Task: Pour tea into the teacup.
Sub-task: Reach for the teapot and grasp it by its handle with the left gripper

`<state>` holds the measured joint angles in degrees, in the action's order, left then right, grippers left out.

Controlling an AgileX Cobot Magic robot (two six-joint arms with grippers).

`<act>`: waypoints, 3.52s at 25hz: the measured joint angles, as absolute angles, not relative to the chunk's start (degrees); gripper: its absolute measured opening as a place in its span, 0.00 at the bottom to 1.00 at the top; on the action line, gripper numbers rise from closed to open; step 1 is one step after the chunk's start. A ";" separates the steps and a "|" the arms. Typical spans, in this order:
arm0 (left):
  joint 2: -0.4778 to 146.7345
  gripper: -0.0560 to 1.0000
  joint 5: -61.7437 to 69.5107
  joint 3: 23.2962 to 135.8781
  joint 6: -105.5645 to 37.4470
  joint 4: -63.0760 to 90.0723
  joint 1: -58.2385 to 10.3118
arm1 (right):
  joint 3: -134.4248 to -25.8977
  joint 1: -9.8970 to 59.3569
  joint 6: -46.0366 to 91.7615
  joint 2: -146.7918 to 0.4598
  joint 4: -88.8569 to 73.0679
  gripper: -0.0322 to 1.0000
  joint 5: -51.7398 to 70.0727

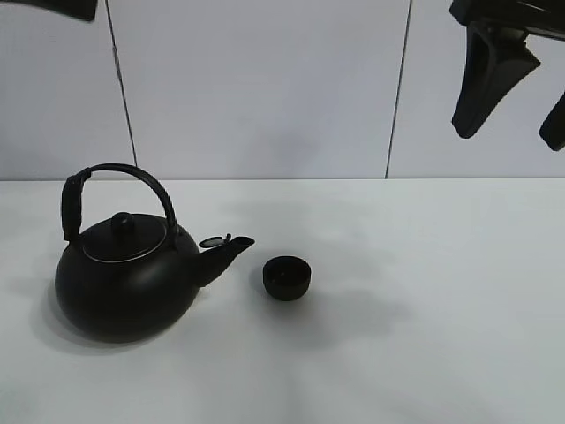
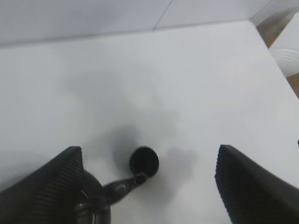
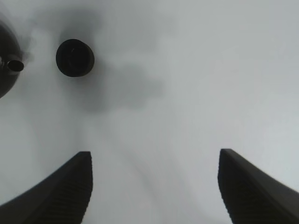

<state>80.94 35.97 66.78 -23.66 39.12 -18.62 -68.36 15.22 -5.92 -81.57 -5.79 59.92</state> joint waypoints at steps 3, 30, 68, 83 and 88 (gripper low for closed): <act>72.62 0.59 28.09 60.09 -32.92 41.19 -20.36 | -68.36 15.22 -5.92 -81.57 -5.81 0.53 58.71; 59.14 0.59 -5.07 25.65 -52.52 47.28 -24.70 | -68.36 15.22 -5.92 -81.57 -5.98 0.53 56.75; 85.88 0.59 -53.07 14.57 -11.08 2.43 -24.70 | -68.36 15.22 -5.92 -81.57 -5.60 0.53 54.50; 102.56 0.56 -64.97 15.64 -9.11 8.36 -24.70 | -68.36 15.22 -5.92 -81.57 -5.60 0.53 54.38; 102.60 0.53 -65.15 17.13 -8.68 9.33 -24.70 | -68.36 15.22 -5.92 -81.57 -5.60 0.53 54.05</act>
